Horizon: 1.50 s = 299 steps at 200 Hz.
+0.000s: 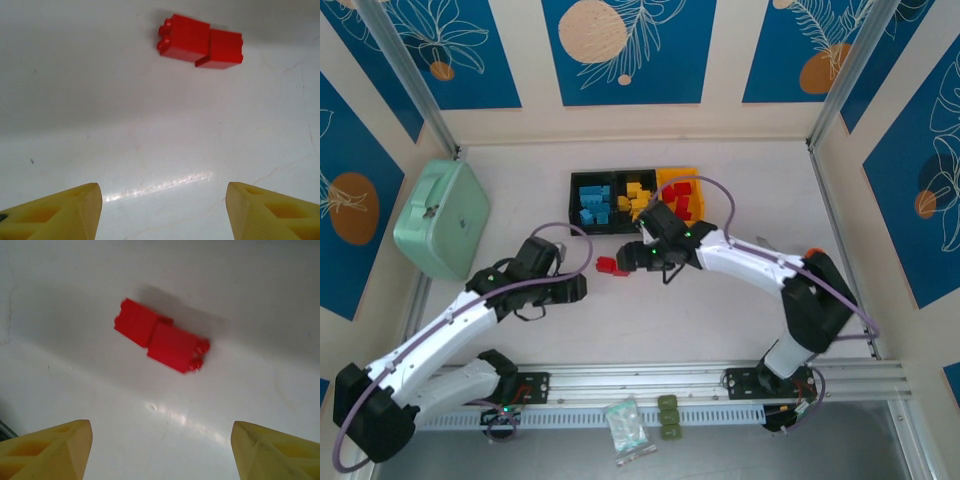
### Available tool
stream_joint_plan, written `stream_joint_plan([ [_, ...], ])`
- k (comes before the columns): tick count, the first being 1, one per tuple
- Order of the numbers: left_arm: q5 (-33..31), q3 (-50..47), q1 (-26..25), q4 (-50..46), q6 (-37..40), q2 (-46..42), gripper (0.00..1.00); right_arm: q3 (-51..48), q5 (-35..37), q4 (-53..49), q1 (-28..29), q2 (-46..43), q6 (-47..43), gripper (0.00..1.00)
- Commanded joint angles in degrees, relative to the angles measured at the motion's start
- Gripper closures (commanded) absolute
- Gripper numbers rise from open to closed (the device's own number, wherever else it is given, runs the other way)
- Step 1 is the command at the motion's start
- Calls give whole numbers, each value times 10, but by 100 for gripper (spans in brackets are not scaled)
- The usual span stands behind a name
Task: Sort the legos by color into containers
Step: Pick up the lego from the center of the table.
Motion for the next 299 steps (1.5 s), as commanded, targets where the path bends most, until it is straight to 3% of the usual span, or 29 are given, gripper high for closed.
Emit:
stream_joint_plan([
  [1,3,-23,5,-9,-38,-31,34,55,-49,14,-18,60,-82,26],
  [45,-9,-26,8,-38,-46,-61,34,158,-90,1,-29,173,-131,26],
  [75,-12,-25,9,-43,-47,-58,33,175,-119,-5,-24,207,-137,27],
  [128,-9,-24,14,-36,-43,-47,33,110,-107,-19,14,176,-134,28],
  [174,-4,-24,15,-29,-44,-38,33,75,-36,-27,53,159,-122,31],
  [187,-2,-26,15,-28,-46,-40,33,77,-13,-27,59,163,-116,35],
  [215,3,-31,16,-26,-55,-51,33,92,15,-39,67,181,-112,59],
  [235,10,-34,16,-22,-57,-58,33,92,24,-46,70,166,-114,68],
  [299,79,-37,11,72,-58,-19,33,54,40,-91,21,24,-108,68],
])
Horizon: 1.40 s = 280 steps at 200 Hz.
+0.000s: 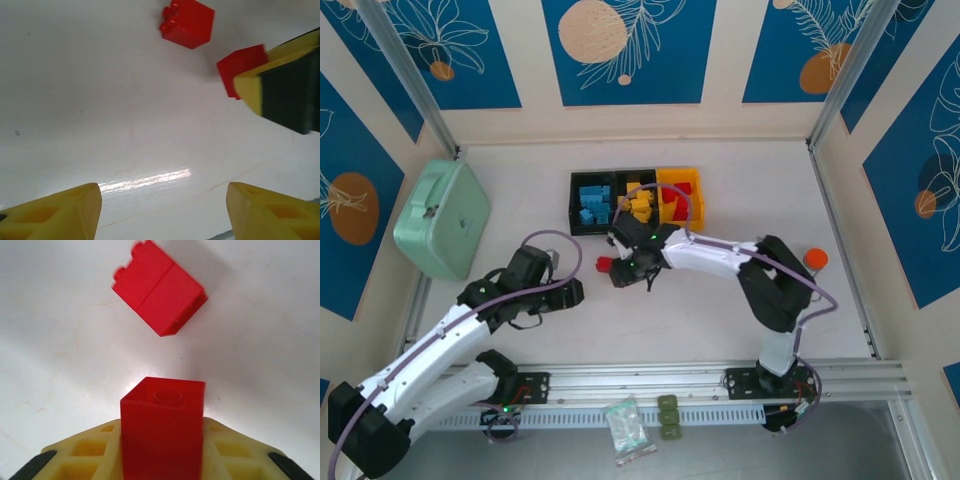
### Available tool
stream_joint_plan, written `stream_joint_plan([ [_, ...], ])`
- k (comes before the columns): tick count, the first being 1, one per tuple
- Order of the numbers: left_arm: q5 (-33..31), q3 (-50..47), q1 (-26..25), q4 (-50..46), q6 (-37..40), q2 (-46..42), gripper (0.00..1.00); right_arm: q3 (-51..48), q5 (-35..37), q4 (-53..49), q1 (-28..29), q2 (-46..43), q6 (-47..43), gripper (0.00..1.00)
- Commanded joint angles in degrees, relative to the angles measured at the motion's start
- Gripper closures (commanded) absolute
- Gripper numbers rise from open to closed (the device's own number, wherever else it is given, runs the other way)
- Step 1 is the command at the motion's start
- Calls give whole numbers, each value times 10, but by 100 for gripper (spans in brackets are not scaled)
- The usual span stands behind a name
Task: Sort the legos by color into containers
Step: Pick up the lego from the center of the table, then place the lego in the container.
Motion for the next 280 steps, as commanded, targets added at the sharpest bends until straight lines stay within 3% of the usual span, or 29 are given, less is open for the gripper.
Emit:
stream_joint_plan([
  [1,42,0,1,58,-10,24,34,-9,9,-33,-33,-67,5,68],
  [65,62,79,-35,140,0,152,35,12,14,-79,-171,-124,19,68],
  [124,67,162,-59,163,11,245,34,109,-20,-83,-284,-27,34,68],
  [220,58,186,-60,151,15,276,34,276,-53,-104,-309,157,43,66],
  [280,49,173,-60,147,13,274,34,295,-60,-105,-305,169,48,52],
])
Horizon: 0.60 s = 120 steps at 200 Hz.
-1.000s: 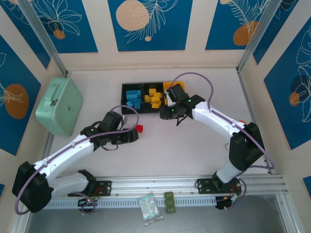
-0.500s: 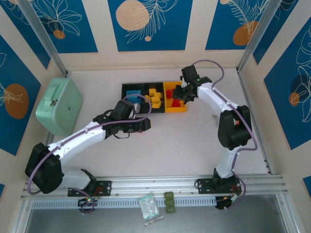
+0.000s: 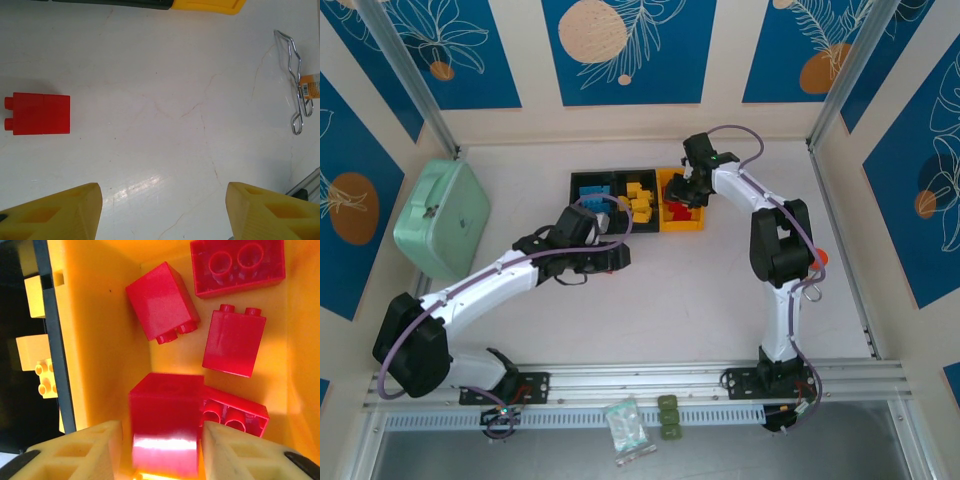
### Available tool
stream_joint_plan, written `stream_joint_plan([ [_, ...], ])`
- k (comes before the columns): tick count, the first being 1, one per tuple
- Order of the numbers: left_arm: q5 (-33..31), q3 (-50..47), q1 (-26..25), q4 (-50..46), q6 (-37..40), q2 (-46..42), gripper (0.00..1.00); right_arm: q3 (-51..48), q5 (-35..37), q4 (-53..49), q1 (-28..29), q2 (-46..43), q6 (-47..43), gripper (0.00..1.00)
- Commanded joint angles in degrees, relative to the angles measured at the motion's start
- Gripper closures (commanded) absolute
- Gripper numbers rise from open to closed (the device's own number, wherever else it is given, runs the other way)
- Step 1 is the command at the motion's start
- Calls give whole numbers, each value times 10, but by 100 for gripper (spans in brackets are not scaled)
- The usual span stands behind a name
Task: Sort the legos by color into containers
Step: Place the lego in the container.
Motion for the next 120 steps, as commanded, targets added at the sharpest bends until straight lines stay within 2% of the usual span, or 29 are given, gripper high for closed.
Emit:
stream_joint_plan([
  [1,-7,2,-4,-12,7,-1,34,26,-18,-13,4,-4,2,52],
  [34,-20,-10,-4,-14,2,-9,34,4,-17,-8,4,-51,4,50],
  [120,-72,-5,-3,-73,45,-18,33,-211,-8,28,40,-280,13,50],
])
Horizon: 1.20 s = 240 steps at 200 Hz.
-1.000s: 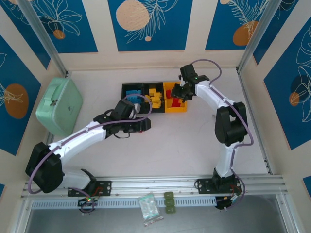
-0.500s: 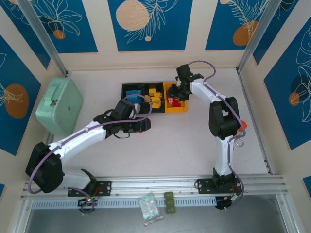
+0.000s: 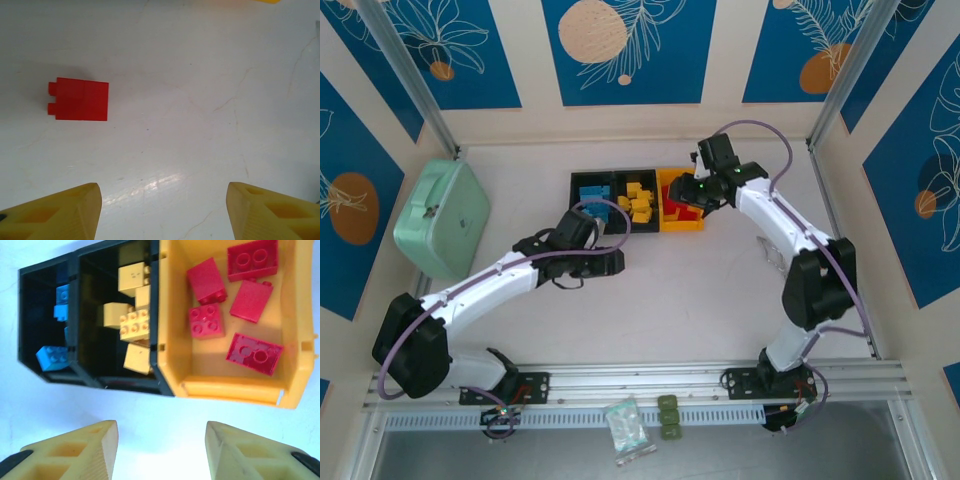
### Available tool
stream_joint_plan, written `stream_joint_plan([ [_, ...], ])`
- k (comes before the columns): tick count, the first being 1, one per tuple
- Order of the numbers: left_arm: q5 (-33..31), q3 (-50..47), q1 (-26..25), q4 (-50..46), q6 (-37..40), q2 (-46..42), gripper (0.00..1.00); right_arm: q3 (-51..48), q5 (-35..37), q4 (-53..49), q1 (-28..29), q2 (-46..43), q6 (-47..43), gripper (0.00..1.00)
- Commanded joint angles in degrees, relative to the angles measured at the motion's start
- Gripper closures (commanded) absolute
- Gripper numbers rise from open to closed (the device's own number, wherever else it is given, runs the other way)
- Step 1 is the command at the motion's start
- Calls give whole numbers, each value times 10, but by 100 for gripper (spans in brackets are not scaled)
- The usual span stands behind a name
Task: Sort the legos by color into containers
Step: Place the lego in the container, then pick up the lego from the center of the table.
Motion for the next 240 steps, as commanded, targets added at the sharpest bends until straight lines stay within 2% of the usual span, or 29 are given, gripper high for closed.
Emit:
stream_joint_plan([
  [1,-29,7,-3,-35,28,-16,33,-53,-2,0,16,-39,12,50],
  [84,-62,45,5,-77,68,13,33,-208,1,-3,73,-209,52,50],
  [112,-75,58,6,-90,83,38,32,-267,-5,7,102,-270,64,43],
  [139,-95,77,5,-107,108,81,29,-332,-16,34,145,-332,82,37],
  [183,-127,124,4,-109,145,173,26,-425,-20,73,200,-392,138,37],
  [240,-167,200,9,-121,166,289,28,-480,-6,88,229,-417,186,37],
])
